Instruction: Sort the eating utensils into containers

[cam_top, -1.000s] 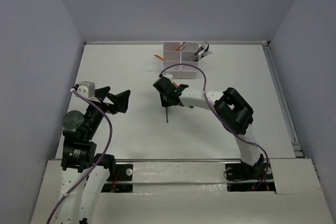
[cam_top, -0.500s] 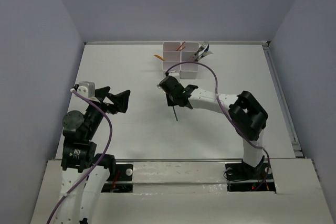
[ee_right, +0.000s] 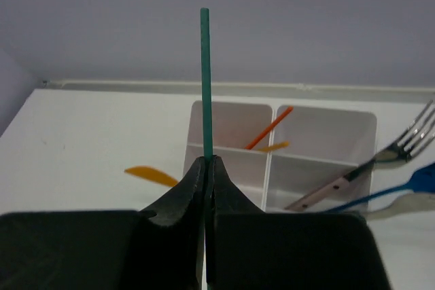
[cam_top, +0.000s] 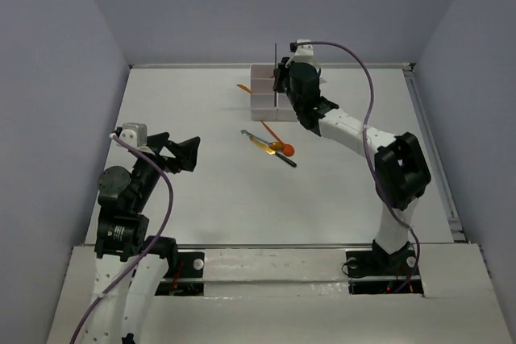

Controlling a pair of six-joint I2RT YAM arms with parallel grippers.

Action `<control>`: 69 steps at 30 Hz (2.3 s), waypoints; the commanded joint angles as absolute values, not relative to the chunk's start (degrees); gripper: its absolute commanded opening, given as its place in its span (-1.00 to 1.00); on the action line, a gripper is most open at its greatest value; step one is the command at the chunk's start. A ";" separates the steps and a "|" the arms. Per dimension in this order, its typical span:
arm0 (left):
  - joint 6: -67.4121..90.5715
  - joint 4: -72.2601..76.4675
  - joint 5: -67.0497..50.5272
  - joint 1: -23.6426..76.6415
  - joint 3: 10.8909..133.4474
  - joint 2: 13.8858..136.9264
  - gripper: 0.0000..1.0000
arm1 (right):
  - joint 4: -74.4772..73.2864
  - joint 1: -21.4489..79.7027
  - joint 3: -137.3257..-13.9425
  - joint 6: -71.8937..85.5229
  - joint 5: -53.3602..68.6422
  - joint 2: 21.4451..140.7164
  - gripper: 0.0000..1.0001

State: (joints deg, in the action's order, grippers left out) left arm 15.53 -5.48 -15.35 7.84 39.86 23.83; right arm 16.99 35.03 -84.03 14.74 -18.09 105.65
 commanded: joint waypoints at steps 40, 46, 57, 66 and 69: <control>15.47 -2.29 -17.40 5.45 39.46 26.90 0.98 | 46.15 28.83 -106.70 -2.02 -5.01 134.74 -0.14; 15.38 -2.46 -16.88 5.45 39.55 26.98 0.98 | 39.83 28.83 -102.40 -1.23 -1.50 125.19 0.17; 15.47 -2.81 -16.00 4.39 39.38 26.19 0.98 | 5.56 28.83 -88.52 8.69 6.23 102.32 -0.24; 15.73 -2.72 -17.58 4.39 39.11 25.66 0.98 | -9.11 28.83 -69.27 8.44 13.89 92.20 -0.82; 15.73 -2.46 -17.75 4.39 39.11 25.14 0.98 | -14.31 28.83 -68.20 6.25 12.84 92.72 -0.56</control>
State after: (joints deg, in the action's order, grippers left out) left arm 15.53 -5.43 -16.49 4.75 39.72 26.15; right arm -4.10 28.84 -69.36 8.69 11.44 94.08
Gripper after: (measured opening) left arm 0.988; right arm 0.122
